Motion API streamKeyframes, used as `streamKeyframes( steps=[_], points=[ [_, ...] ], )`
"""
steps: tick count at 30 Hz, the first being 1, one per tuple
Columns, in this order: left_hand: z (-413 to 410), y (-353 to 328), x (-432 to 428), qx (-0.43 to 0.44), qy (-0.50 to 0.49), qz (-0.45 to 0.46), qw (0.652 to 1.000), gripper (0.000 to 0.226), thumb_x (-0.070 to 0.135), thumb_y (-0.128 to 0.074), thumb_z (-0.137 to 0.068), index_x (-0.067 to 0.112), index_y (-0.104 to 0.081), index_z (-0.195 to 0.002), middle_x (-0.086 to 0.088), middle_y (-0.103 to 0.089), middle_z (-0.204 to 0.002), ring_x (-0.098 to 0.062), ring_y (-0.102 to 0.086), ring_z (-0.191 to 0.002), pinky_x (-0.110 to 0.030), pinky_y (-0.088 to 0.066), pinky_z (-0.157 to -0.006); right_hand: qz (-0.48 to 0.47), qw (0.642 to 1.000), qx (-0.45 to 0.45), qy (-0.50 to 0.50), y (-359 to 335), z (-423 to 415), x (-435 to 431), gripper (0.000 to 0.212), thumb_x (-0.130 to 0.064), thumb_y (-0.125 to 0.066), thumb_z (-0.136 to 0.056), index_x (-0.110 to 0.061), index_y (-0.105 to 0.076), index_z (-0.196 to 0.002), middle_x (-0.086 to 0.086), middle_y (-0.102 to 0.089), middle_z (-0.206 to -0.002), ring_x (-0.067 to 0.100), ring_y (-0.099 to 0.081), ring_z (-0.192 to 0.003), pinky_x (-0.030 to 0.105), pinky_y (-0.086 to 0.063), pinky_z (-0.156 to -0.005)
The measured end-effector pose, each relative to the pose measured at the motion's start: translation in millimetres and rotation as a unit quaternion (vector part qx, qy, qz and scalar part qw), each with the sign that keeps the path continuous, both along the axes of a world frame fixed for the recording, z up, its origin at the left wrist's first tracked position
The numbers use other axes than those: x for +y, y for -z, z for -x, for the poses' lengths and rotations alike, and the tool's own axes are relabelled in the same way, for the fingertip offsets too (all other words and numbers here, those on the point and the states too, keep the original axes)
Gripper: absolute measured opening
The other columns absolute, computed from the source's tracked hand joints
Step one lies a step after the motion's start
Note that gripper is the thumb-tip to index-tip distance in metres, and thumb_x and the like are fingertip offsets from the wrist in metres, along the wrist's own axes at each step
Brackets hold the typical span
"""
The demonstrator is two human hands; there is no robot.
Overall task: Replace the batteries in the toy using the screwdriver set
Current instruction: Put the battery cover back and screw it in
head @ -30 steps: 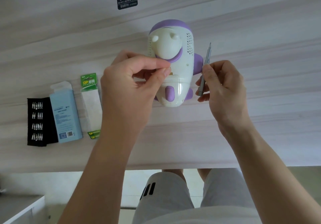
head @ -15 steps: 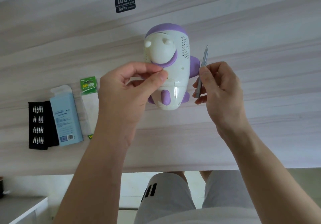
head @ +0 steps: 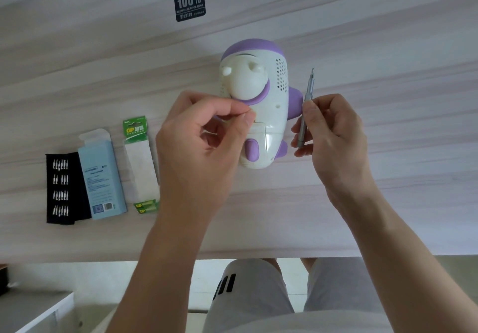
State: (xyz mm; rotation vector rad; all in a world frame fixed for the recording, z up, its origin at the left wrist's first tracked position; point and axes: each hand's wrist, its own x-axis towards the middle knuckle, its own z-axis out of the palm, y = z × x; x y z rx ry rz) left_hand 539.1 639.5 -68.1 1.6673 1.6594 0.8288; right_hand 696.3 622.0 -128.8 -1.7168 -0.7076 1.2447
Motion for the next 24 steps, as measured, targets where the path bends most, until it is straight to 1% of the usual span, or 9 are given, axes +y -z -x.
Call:
streamKeyframes(
  steps=[1, 3, 5, 8, 9, 11, 14, 20, 24],
  points=[
    [0, 1, 0, 0.002, -0.001, -0.002, 1.000, 0.011, 0.018, -0.073, -0.087, 0.028, -0.071, -0.091, -0.002, -0.064, -0.090, -0.017, -0.065, -0.072, -0.028, -0.054, -0.065, 0.000, 1.000, 0.000, 0.000, 0, 0, 0, 0.019, -0.019, -0.049, -0.103, -0.017, -0.054, -0.085, -0.002, -0.061, -0.067, 0.010, -0.057, -0.056, 0.023, -0.051, -0.049],
    [-1, 3, 0, -0.015, -0.011, 0.011, 1.000, 0.013, 0.018, -0.074, -0.086, 0.030, -0.072, -0.088, -0.005, -0.067, -0.089, -0.019, -0.064, -0.071, -0.037, -0.057, -0.065, -0.001, 1.000, 0.001, 0.000, 0, 0, 0, 0.019, -0.019, -0.049, -0.103, -0.017, -0.054, -0.085, -0.001, -0.062, -0.068, 0.010, -0.057, -0.056, 0.024, -0.051, -0.050],
    [-2, 4, 2, -0.081, -0.041, 0.054, 0.994, 0.013, 0.017, -0.076, -0.083, 0.029, -0.073, -0.085, -0.009, -0.070, -0.086, -0.024, -0.062, -0.067, -0.042, -0.056, -0.061, -0.001, 1.000, 0.002, -0.001, 0, 0, 1, 0.019, -0.019, -0.049, -0.104, -0.017, -0.054, -0.085, -0.001, -0.062, -0.069, 0.011, -0.057, -0.057, 0.024, -0.051, -0.050],
    [-4, 2, 5, -0.200, -0.105, 0.159, 0.961, 0.017, 0.004, -0.079, -0.079, 0.018, -0.070, -0.083, -0.001, -0.065, -0.075, -0.012, -0.056, -0.058, -0.022, -0.048, -0.050, 0.000, 1.000, 0.003, 0.000, 1, 1, 1, 0.019, -0.020, -0.049, -0.104, -0.017, -0.054, -0.086, 0.000, -0.062, -0.069, 0.011, -0.057, -0.057, 0.024, -0.052, -0.050],
    [-4, 2, 6, -0.233, -0.119, 0.189, 0.947, 0.020, 0.003, -0.080, -0.077, 0.017, -0.068, -0.083, 0.000, -0.063, -0.075, -0.010, -0.056, -0.060, -0.019, -0.047, -0.050, 0.001, 1.000, 0.003, -0.001, 1, 1, 1, 0.019, -0.020, -0.049, -0.104, -0.017, -0.055, -0.086, 0.001, -0.063, -0.070, 0.012, -0.058, -0.058, 0.025, -0.052, -0.050],
    [-2, 3, 8, -0.273, -0.127, 0.221, 0.928, 0.020, 0.008, -0.078, -0.071, 0.019, -0.066, -0.082, -0.003, -0.061, -0.081, -0.014, -0.058, -0.067, -0.022, -0.048, -0.052, 0.000, 1.000, 0.006, -0.001, 1, 1, 1, 0.018, -0.019, -0.049, -0.104, -0.017, -0.055, -0.086, 0.002, -0.064, -0.071, 0.013, -0.058, -0.058, 0.025, -0.052, -0.050],
    [0, 4, 10, -0.272, -0.118, 0.225, 0.928, 0.016, 0.012, -0.076, -0.070, 0.025, -0.068, -0.075, -0.006, -0.057, -0.083, -0.014, -0.056, -0.068, -0.023, -0.047, -0.052, -0.001, 1.000, 0.013, -0.002, 1, 1, 1, 0.018, -0.019, -0.049, -0.104, -0.016, -0.055, -0.087, 0.003, -0.064, -0.071, 0.015, -0.059, -0.058, 0.026, -0.053, -0.051],
    [0, 5, 14, -0.241, -0.117, 0.229, 0.936, 0.017, 0.016, -0.077, -0.068, 0.026, -0.064, -0.073, -0.008, -0.050, -0.085, -0.014, -0.050, -0.069, -0.021, -0.044, -0.049, -0.002, 1.000, 0.017, -0.011, -1, 1, 1, 0.017, -0.018, -0.049, -0.104, -0.014, -0.055, -0.089, 0.002, -0.064, -0.070, 0.017, -0.059, -0.058, 0.029, -0.054, -0.051],
    [1, 2, 14, -0.272, -0.119, 0.242, 0.924, 0.015, 0.012, -0.075, -0.070, 0.024, -0.068, -0.076, -0.004, -0.056, -0.079, -0.010, -0.053, -0.060, -0.019, -0.044, -0.048, 0.002, 1.000, 0.019, -0.012, -3, 1, 1, 0.015, -0.017, -0.049, -0.104, -0.013, -0.055, -0.090, 0.001, -0.064, -0.070, 0.013, -0.059, -0.056, 0.031, -0.055, -0.051]
  ],
)
